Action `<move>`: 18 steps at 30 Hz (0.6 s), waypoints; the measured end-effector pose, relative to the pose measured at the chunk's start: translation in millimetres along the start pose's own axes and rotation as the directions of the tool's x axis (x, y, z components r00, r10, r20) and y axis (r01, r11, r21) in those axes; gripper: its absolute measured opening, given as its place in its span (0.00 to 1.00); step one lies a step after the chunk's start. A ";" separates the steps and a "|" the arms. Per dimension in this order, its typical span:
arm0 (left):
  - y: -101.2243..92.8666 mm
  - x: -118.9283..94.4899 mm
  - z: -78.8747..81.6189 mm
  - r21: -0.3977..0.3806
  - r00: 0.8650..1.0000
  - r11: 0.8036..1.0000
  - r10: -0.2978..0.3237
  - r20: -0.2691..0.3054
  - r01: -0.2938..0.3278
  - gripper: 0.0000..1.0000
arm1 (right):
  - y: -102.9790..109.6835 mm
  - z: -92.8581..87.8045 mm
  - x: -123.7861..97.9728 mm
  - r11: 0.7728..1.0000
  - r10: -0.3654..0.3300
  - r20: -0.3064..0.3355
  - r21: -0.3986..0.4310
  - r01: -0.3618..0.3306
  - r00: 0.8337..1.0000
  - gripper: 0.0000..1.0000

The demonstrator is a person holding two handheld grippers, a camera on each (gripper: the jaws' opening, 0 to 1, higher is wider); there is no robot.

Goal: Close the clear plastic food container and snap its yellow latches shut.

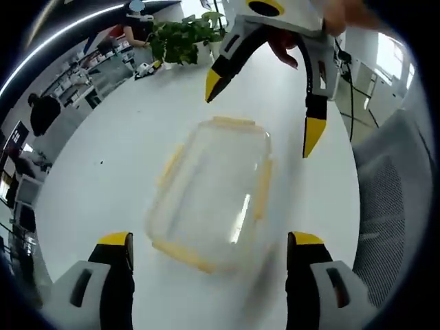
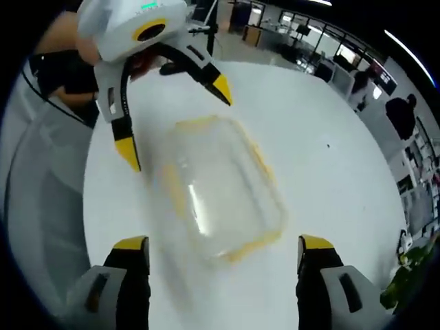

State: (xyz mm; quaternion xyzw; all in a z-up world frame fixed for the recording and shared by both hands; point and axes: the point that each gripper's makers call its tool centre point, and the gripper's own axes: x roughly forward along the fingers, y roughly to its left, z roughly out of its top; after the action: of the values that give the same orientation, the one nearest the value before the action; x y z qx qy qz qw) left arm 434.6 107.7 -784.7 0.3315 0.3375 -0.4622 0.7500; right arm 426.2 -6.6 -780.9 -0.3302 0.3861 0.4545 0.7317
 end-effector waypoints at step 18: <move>-11.3 -18.9 -15.2 -0.115 0.998 0.993 0.043 0.055 -0.037 0.93 | 20.0 -11.4 -12.9 0.989 -0.062 0.058 0.140 0.053 0.996 0.88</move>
State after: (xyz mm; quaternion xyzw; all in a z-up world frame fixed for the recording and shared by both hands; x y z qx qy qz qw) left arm 414.7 124.9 -779.8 0.2813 0.3351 -0.4363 0.7863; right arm 401.1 -14.0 -777.9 -0.2754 0.3838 0.4154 0.7773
